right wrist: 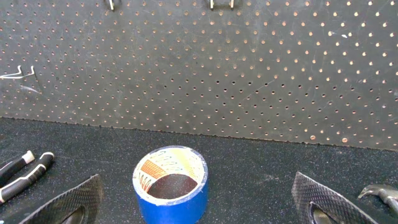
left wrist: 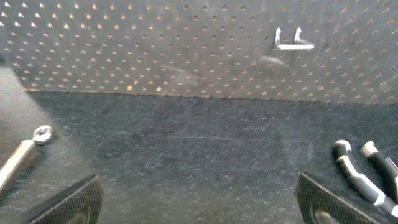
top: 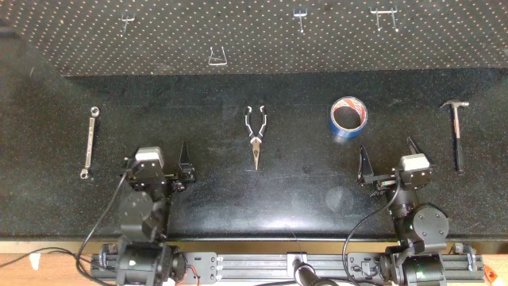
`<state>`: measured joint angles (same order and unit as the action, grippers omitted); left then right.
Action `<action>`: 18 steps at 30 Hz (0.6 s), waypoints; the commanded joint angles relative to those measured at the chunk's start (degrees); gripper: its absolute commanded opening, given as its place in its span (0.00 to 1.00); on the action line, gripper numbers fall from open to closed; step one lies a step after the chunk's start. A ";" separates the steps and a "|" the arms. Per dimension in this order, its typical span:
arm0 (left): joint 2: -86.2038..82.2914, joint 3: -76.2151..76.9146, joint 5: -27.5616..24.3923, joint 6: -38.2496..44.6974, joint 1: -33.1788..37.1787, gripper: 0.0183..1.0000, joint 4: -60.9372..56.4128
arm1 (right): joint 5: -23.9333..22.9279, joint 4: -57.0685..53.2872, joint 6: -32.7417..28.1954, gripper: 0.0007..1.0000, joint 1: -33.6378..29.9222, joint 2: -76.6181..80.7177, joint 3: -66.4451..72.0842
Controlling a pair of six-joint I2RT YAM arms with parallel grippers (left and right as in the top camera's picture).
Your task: Place Tools Onto Pegboard
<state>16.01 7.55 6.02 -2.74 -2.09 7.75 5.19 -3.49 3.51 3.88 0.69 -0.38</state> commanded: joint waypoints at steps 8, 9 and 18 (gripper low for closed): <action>21.86 26.40 17.53 22.75 26.73 0.99 39.52 | -0.28 -0.35 -1.05 1.00 0.39 -0.63 0.15; 23.12 26.45 17.31 22.73 28.26 0.99 40.54 | -0.28 -0.37 -1.05 1.00 0.39 -0.63 0.15; 26.69 30.03 6.64 22.62 36.61 0.99 45.64 | -0.28 -0.37 -1.03 1.00 0.39 -0.63 0.15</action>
<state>42.11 34.61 17.65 19.49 33.36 52.51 5.19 -3.49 3.51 3.88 0.51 -0.38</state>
